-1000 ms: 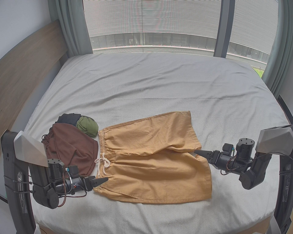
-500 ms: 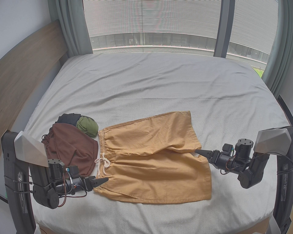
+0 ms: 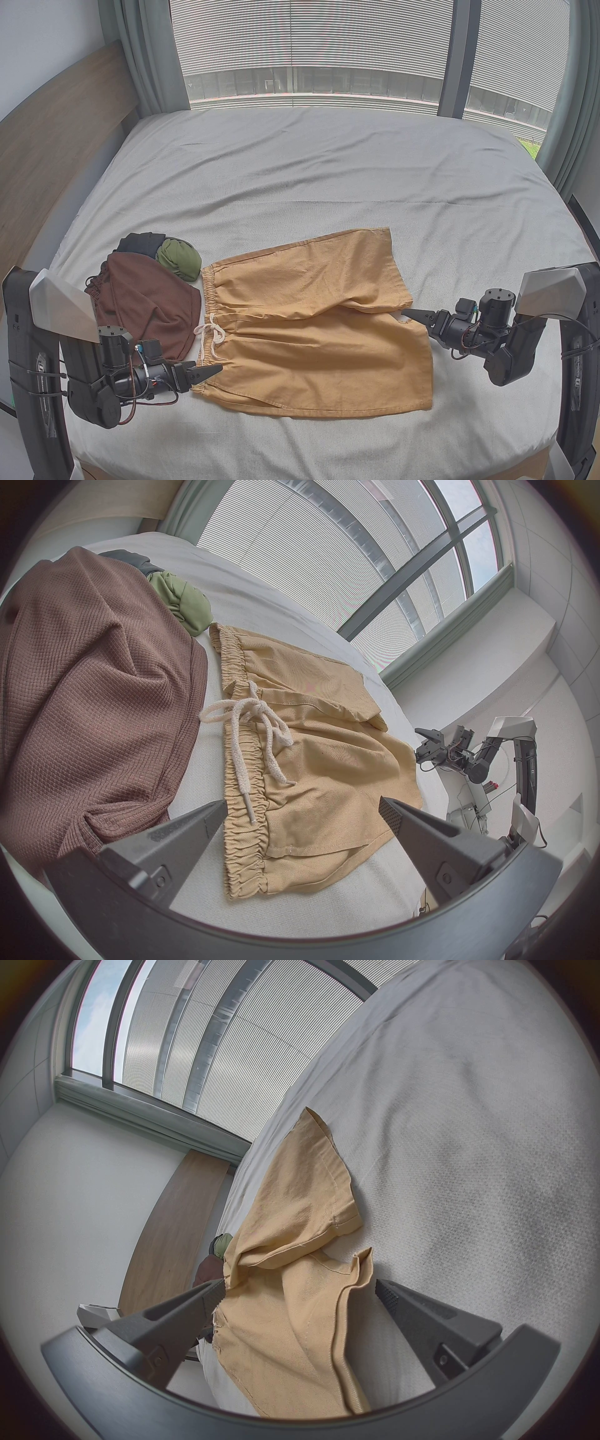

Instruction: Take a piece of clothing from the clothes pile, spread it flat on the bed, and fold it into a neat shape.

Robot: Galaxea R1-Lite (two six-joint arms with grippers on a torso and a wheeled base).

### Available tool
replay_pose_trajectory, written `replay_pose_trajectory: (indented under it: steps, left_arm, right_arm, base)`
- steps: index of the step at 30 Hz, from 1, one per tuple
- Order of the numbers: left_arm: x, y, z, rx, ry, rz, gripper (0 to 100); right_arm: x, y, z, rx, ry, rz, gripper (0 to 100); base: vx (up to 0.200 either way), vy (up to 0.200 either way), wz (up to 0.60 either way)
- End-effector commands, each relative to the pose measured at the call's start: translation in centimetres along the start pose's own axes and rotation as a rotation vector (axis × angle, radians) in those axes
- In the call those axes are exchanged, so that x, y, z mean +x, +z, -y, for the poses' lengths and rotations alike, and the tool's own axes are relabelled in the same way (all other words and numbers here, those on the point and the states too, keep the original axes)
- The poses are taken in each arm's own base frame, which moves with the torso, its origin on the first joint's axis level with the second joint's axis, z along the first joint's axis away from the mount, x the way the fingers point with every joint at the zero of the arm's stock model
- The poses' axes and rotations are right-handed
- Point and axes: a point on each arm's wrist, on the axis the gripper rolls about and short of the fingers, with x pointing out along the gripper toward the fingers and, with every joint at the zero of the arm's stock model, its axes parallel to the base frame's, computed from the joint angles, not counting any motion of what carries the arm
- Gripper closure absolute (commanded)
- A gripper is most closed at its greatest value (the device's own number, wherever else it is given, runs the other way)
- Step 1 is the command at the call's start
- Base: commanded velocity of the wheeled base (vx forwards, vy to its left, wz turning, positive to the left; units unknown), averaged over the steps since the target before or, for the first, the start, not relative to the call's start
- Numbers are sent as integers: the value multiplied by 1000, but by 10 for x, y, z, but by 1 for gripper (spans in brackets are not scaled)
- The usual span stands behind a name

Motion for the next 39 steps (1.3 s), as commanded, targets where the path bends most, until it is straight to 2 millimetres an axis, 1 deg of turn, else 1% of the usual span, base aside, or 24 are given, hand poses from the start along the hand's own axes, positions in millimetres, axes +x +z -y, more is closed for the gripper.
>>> replay_pose_trajectory:
  steps: [1,2,3,15,21,24,34,38,39]
  left_arm:
    - [0,0,0,-1,0,-1,0]
    - [0,0,0,-1,0,-1,0]
    - [0,0,0,-1,0,-1,0]
    - [1,-1,0,0,-2,-2,0]
    - [0,-2,0,-1,-1,-6,0]
    - [1,-3,0,-3,0,-11,0]
    - [2,-14,-5,-7,15,-47,0]
    - [2,-14,-5,-8,18,-46,0]
    - [1,-14,-5,-9,18,-47,0]
  right_arm:
    - [3,-1,3,8,-2,-4,0]
    - [3,-1,3,15,-6,-9,0]
    - [3,-1,3,16,-7,-10,100]
    - [8,0,9,8,-2,3,100]
    - [3,14,13,0,-11,52,100]
    - [3,17,15,-3,-12,65,100]
    - [2,19,18,-20,-8,85,100]
    - [2,18,18,-20,-9,82,100]
    - [2,19,18,-22,-8,85,0]
  base:
    - [0,0,0]
    - [0,0,0]
    - [0,0,0]
    - [0,0,0]
    - [0,0,0]
    - [0,0,0]
    - [0,0,0]
    - [0,0,0]
    - [0,0,0]
